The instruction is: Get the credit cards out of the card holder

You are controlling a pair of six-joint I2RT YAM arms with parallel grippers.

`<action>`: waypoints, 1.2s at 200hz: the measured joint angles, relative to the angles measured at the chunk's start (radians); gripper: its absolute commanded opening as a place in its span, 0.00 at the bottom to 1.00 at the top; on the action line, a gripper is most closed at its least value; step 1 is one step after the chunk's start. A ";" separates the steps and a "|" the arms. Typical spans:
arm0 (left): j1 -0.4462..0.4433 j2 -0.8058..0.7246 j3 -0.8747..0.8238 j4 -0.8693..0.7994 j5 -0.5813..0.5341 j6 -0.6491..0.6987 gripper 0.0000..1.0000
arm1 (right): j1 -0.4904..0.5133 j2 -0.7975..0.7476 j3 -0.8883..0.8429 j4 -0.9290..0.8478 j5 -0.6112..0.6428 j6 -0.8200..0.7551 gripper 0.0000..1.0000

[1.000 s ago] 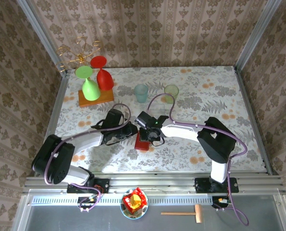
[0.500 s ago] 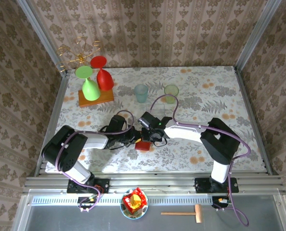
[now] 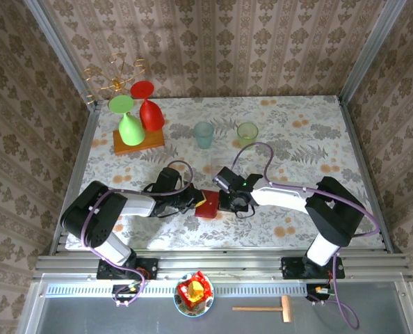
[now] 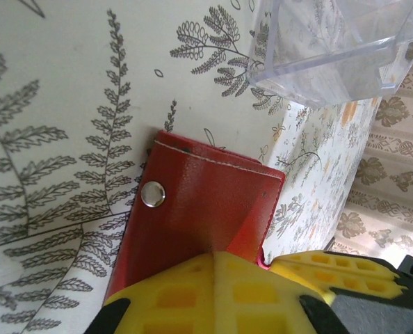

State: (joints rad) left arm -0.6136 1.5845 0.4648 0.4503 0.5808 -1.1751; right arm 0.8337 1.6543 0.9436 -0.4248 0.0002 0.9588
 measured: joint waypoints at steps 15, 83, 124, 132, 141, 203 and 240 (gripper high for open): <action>0.000 0.000 0.000 0.000 0.001 0.000 0.00 | -0.013 -0.020 -0.029 0.003 0.000 0.013 0.14; 0.000 0.000 0.010 -0.016 0.003 -0.001 0.00 | -0.036 -0.044 -0.067 0.067 -0.024 0.041 0.29; -0.001 0.000 0.014 -0.023 0.003 -0.013 0.00 | -0.052 -0.042 -0.097 0.143 -0.065 0.059 0.27; -0.001 0.000 0.014 -0.021 0.003 -0.022 0.00 | -0.053 -0.042 -0.105 0.154 -0.069 0.064 0.25; -0.001 0.000 0.014 -0.018 0.003 -0.031 0.00 | -0.053 -0.040 -0.112 0.164 -0.076 0.066 0.23; -0.001 -0.021 0.007 0.022 -0.006 -0.087 0.13 | -0.055 -0.037 -0.126 0.196 -0.091 0.060 0.01; 0.007 -0.144 0.056 -0.142 -0.036 -0.017 0.29 | -0.055 -0.048 -0.058 0.119 -0.090 -0.010 0.00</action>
State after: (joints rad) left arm -0.6067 1.4406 0.5205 0.3080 0.5446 -1.1919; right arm 0.7788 1.6062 0.8852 -0.3061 -0.0902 0.9489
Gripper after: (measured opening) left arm 0.259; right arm 0.044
